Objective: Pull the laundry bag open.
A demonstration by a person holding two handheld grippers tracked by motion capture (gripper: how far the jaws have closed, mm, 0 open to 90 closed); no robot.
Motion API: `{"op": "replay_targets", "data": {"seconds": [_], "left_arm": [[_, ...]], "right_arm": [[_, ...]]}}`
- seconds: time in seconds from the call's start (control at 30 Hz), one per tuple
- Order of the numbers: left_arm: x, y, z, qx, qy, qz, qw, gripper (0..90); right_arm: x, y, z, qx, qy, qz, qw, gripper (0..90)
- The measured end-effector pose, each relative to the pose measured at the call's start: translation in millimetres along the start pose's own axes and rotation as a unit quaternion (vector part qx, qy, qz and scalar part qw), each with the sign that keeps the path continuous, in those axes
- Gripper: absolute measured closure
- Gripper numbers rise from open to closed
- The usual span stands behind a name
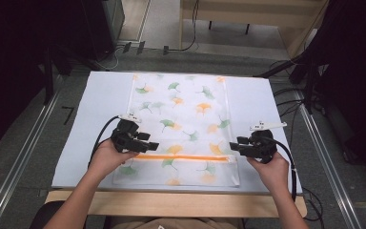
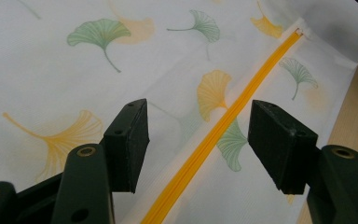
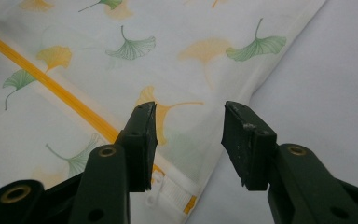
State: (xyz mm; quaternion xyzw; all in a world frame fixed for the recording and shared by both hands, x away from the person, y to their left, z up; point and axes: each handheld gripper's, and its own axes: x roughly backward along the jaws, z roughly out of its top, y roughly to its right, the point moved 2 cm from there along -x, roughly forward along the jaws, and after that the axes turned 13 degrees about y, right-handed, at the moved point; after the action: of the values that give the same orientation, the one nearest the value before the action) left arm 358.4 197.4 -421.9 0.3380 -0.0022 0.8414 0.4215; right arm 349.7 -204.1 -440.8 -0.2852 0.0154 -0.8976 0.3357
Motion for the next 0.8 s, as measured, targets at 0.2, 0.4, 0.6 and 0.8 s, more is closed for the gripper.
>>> {"op": "replay_targets", "data": {"seconds": [0.2, 0.4, 0.6, 0.8], "left_arm": [[-10.1, 10.2, 3.7, -0.010, -0.007, -0.011, 0.9999, 39.6], [-20.7, 21.1, 8.0, -0.023, -0.011, -0.024, 0.9994, 39.9], [-33.6, 29.9, 11.1, -0.031, -0.021, -0.036, 0.9987, 39.9], [-43.1, 32.6, 14.4, -0.023, -0.022, -0.042, 0.9986, 40.9]], "right_arm": [[9.0, -3.2, -5.4, -0.001, 0.000, -0.006, 1.0000, 56.3], [14.2, -3.8, -12.0, -0.003, -0.009, -0.014, 0.9999, 57.5], [14.7, -0.1, -20.2, -0.010, -0.022, -0.021, 0.9995, 59.9], [13.3, 2.1, -30.1, -0.016, -0.040, -0.029, 0.9987, 63.7]]}}
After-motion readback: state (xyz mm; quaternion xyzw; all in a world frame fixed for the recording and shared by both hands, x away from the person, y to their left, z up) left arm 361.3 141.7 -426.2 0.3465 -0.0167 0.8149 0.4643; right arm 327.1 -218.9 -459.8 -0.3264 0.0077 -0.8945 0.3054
